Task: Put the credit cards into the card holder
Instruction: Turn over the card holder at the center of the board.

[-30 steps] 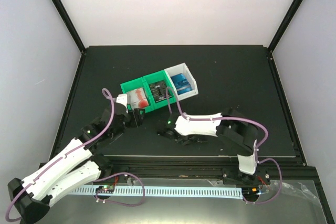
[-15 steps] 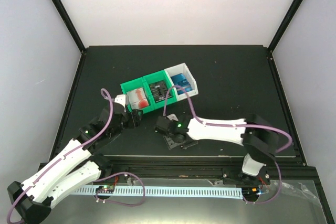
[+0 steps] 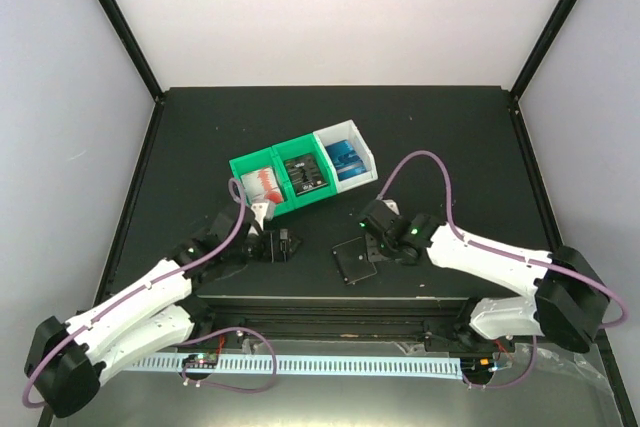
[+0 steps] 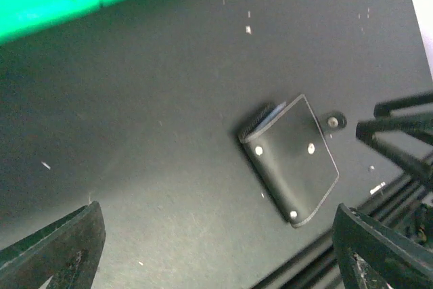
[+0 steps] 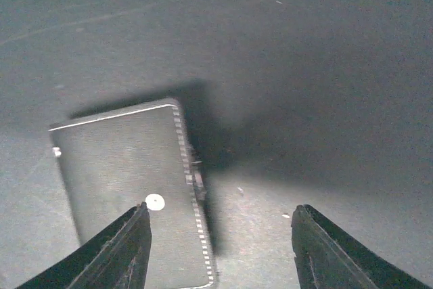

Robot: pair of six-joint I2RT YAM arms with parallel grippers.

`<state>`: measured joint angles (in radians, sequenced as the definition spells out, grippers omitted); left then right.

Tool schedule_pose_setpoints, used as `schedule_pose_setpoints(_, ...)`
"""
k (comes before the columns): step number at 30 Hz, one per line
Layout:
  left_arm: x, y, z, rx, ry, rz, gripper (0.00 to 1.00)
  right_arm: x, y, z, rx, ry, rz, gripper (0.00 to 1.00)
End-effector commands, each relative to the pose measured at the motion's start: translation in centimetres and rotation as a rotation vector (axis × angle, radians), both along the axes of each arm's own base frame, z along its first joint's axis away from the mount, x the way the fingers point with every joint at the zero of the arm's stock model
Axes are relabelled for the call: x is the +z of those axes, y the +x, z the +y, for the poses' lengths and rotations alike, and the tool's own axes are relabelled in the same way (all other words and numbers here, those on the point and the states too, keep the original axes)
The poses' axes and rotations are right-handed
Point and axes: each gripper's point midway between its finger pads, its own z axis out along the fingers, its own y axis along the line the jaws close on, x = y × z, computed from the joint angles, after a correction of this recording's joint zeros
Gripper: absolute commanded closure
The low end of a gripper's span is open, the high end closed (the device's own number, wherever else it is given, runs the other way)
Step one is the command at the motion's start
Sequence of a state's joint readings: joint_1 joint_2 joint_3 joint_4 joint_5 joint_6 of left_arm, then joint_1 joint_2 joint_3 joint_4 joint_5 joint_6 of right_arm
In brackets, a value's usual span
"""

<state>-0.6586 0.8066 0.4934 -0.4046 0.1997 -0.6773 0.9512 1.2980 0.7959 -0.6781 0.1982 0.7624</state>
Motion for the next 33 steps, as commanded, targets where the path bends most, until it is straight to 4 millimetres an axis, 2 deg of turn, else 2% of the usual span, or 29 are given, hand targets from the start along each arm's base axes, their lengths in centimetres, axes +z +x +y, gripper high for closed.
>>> schedule_pose_setpoints(1,-0.1,-1.0,-2.9,-0.074,-0.128,0.018,0.03,0.7,1.0,0.1,0.010,0.098,-0.032,0.43)
schedule_pose_setpoints(5,-2.1,-1.3,-3.8,-0.099,-0.096,0.068,0.01,0.6,1.6,0.4,0.024,0.147,-0.040,0.49)
schedule_pose_setpoints(15,-3.8,-2.5,-6.6,-0.162,-0.148,0.131,0.01,-1.1,1.8,0.4,0.017,0.150,-0.007,0.63)
schedule_pose_setpoints(19,-4.4,-2.7,-7.0,-0.165,-0.154,0.154,0.02,-1.6,1.8,0.4,0.021,0.143,0.000,0.72)
schedule_pose_setpoints(28,-5.2,-3.0,-7.6,-0.171,-0.159,0.186,0.07,-2.6,1.3,0.7,0.043,0.143,0.041,0.85)
schedule_pose_setpoints(33,-6.0,-3.0,-7.3,-0.145,-0.140,0.220,0.07,-2.6,1.2,0.8,0.044,0.150,0.044,0.99)
